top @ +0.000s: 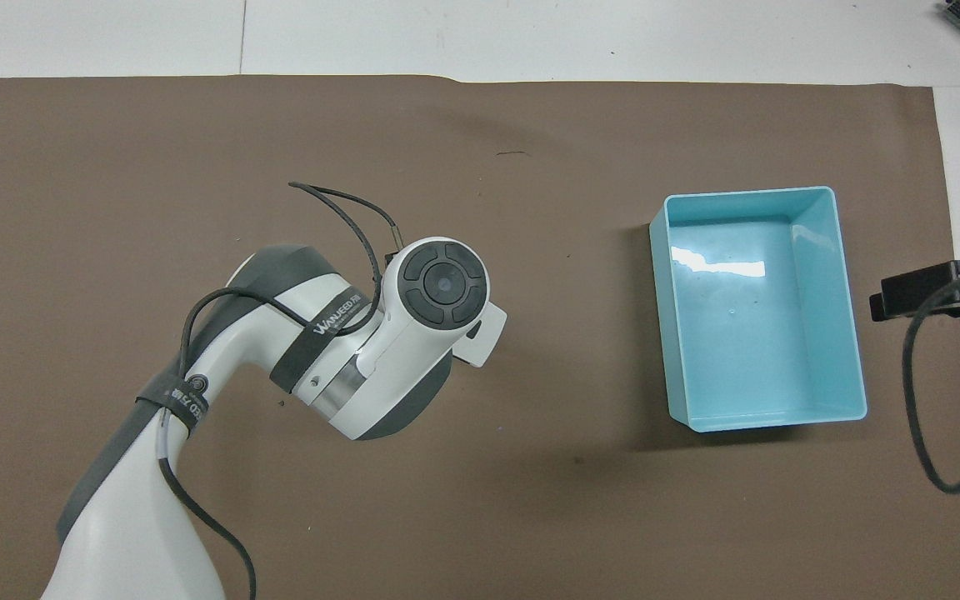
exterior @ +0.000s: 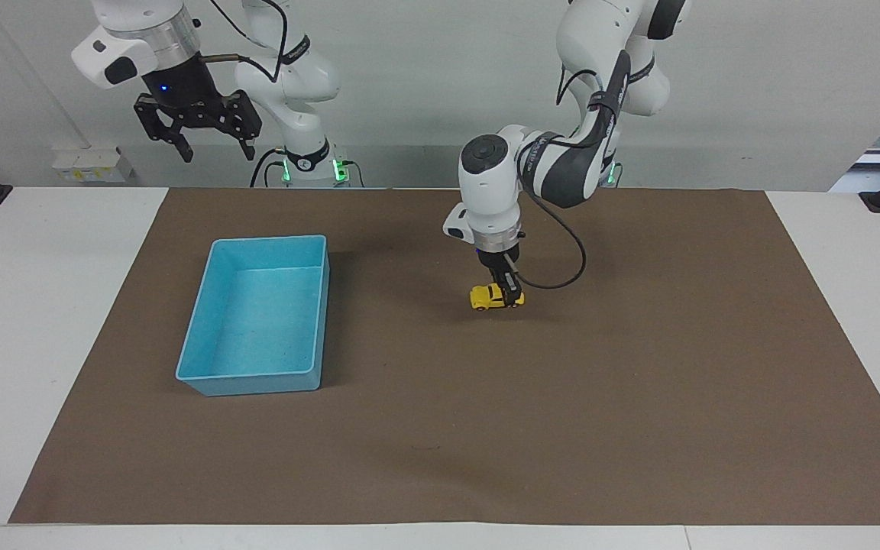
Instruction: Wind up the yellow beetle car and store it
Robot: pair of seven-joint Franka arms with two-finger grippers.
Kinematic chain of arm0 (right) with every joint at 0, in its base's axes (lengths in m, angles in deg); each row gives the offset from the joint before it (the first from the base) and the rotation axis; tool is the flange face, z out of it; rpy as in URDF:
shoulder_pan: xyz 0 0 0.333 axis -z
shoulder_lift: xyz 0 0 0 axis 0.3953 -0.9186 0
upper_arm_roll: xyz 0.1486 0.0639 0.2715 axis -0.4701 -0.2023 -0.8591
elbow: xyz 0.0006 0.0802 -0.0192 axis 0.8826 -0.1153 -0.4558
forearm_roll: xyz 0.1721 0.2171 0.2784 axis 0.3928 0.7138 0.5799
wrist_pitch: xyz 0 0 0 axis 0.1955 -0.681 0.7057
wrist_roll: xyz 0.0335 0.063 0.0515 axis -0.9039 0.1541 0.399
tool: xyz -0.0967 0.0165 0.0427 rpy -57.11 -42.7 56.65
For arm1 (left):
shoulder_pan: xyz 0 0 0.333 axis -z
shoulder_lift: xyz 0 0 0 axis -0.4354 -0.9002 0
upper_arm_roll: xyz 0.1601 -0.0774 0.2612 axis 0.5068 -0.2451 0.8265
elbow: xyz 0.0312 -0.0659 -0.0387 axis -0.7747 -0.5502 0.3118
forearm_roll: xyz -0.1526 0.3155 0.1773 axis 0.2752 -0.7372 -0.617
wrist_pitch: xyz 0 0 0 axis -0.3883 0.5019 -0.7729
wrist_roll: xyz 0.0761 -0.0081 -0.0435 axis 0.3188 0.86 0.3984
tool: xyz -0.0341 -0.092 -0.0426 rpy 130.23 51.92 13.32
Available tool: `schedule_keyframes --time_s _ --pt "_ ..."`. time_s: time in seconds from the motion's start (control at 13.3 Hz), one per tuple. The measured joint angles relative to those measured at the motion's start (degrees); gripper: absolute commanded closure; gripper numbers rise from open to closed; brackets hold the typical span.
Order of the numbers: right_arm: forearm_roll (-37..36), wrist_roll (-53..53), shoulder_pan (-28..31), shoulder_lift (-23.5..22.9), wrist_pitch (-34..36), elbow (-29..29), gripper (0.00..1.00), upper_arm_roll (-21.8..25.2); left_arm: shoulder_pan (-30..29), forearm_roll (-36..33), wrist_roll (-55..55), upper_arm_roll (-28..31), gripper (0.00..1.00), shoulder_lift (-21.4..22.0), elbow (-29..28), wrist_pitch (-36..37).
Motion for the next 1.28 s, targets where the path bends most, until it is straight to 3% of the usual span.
schedule_keyframes --time_s 0.6,1.28 --pt "0.0 0.0 0.0 0.0 0.0 0.0 0.0 0.0 0.3 0.2 0.3 -0.6 1.0 0.1 -11.4 -10.6" --pt "0.0 0.0 0.0 0.0 0.0 0.0 0.0 0.0 0.0 -2.4 0.2 0.2 1.0 2.8 -16.2 -13.9"
